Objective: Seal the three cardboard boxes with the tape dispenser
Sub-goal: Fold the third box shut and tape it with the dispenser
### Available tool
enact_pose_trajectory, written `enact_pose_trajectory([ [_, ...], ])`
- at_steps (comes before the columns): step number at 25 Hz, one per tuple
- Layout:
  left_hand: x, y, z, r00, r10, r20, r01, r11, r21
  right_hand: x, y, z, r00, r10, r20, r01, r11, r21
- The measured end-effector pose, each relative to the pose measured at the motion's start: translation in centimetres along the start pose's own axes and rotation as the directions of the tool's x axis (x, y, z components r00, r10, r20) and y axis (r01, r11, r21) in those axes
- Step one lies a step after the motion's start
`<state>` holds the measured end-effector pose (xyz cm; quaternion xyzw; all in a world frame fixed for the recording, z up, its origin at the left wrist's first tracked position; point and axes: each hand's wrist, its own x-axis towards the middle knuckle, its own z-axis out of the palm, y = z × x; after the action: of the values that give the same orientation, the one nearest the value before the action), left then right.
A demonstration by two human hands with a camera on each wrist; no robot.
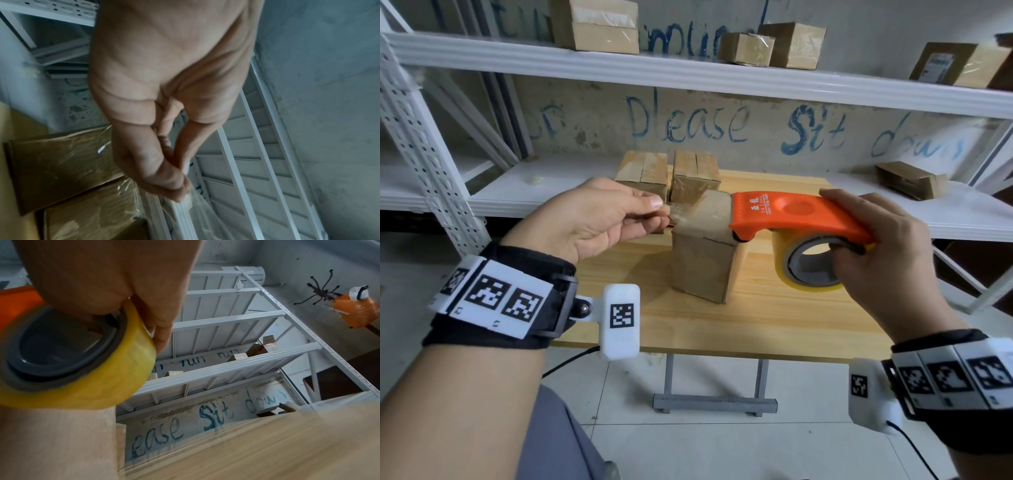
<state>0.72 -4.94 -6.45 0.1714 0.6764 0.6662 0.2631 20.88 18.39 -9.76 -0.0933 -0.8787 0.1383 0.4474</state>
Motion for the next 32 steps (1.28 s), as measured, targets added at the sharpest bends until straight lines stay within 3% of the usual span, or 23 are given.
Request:
enact_pose_trajectory([
  [4, 0.4, -1.0, 0.3, 0.993, 0.108, 0.049, -0.110, 0.993, 0.033, -0.2, 0.2, -0.2, 0.999, 0.040, -0.010, -0.040, 0.999, -0.030],
  [10, 0.3, -1.6, 0.7, 0.967, -0.066, 0.247, 0.083, 0.995, -0.060, -0.2, 0.8, -0.4, 0.995, 0.103, 0.001, -0.103, 0.994, -0.027],
  [15, -0.2, -1.3, 1.3, 0.973, -0.058, 0.223, 0.093, 0.984, -0.153, -0.3, 0.7, -0.3, 0.991, 0.132, 0.017, -0.132, 0.991, -0.008],
  [24, -0.3, -1.6, 1.9, 0.995, -0.102, -0.009, 0.098, 0.973, -0.207, -0.3, 0.4, -0.5, 0.993, 0.106, 0.051, -0.107, 0.994, 0.016],
  [32, -0.4, -1.1, 1.3, 0.981, -0.091, 0.168, 0.128, 0.966, -0.224, -0.1, 0.0, -0.8, 0.994, 0.105, 0.024, -0.106, 0.994, 0.023],
])
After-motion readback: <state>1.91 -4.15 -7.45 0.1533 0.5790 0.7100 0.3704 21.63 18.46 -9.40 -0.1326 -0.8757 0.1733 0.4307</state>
